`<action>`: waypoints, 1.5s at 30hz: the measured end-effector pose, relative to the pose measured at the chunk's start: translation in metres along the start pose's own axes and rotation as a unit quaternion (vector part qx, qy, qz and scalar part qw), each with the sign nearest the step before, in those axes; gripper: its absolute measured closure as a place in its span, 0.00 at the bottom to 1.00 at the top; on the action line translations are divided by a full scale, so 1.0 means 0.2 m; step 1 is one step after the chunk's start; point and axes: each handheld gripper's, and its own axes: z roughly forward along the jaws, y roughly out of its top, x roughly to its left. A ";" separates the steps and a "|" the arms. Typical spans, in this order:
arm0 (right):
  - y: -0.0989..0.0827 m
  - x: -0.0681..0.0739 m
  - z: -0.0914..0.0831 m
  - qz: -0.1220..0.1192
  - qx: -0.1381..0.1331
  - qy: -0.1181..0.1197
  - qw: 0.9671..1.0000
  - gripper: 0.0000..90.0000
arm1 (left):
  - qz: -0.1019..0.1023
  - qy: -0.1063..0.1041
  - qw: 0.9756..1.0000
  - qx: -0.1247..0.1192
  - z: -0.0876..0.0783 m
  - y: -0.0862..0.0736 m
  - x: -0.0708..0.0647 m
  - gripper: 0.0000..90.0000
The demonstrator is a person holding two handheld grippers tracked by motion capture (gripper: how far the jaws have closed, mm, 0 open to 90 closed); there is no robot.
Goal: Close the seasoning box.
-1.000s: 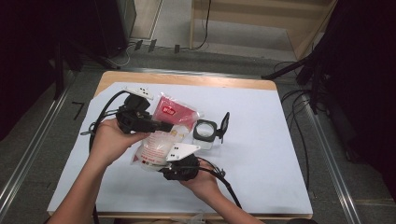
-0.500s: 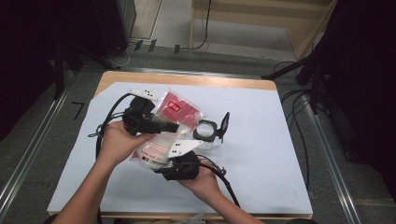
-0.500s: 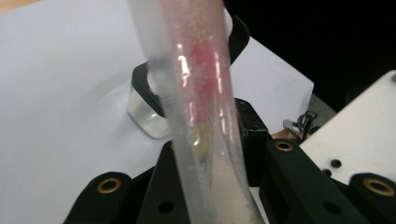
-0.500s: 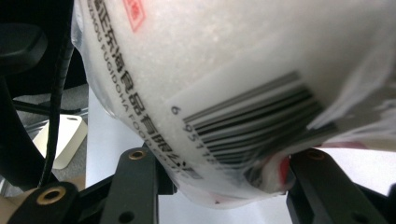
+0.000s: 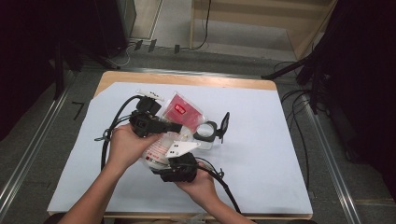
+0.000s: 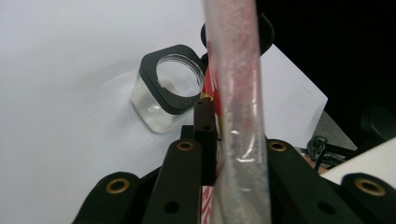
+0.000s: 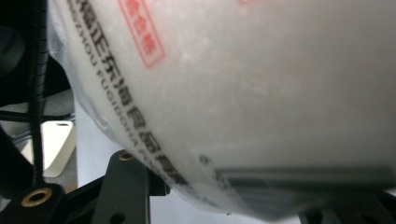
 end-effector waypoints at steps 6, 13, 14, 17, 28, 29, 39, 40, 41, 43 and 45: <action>-0.01 -0.01 0.00 0.008 0.009 0.007 1.000 0.67 | 0.006 -0.012 1.000 0.007 0.01 0.00 0.01 0.86; 0.00 -0.04 -0.03 0.035 -0.017 0.045 0.998 0.68 | 0.027 -0.032 0.999 0.008 0.02 0.00 0.01 0.78; 0.00 -0.04 -0.03 0.034 -0.016 0.047 0.998 0.68 | 0.033 -0.036 0.999 0.010 0.02 0.00 0.01 0.77; 0.00 -0.05 -0.03 0.029 -0.017 0.057 0.998 0.68 | 0.050 -0.037 0.998 0.015 0.03 0.00 0.00 0.73; 0.00 -0.02 -0.02 0.016 -0.004 0.033 0.999 0.64 | 0.006 -0.030 0.999 0.025 0.07 0.00 0.01 0.75; 0.00 -0.02 -0.01 0.014 -0.003 0.033 0.999 0.63 | 0.001 -0.025 0.999 0.026 0.07 0.00 0.00 0.75; -0.01 -0.02 -0.01 0.026 0.005 0.026 0.999 0.66 | -0.037 -0.042 0.998 0.019 0.09 0.00 0.02 0.70; -0.01 -0.03 -0.01 0.028 0.002 0.031 0.999 0.66 | -0.041 -0.046 0.998 0.015 0.09 0.00 0.02 0.69; -0.01 -0.03 0.00 0.034 0.001 0.039 0.999 0.66 | -0.040 -0.050 0.998 0.012 0.08 0.00 0.03 0.68; -0.01 -0.03 0.00 0.038 -0.002 0.049 0.998 0.67 | -0.039 -0.058 0.998 0.009 0.06 0.01 0.04 0.66; 0.00 -0.03 -0.01 0.036 -0.008 0.057 0.998 0.67 | -0.044 -0.060 0.997 0.003 0.04 0.01 0.04 0.66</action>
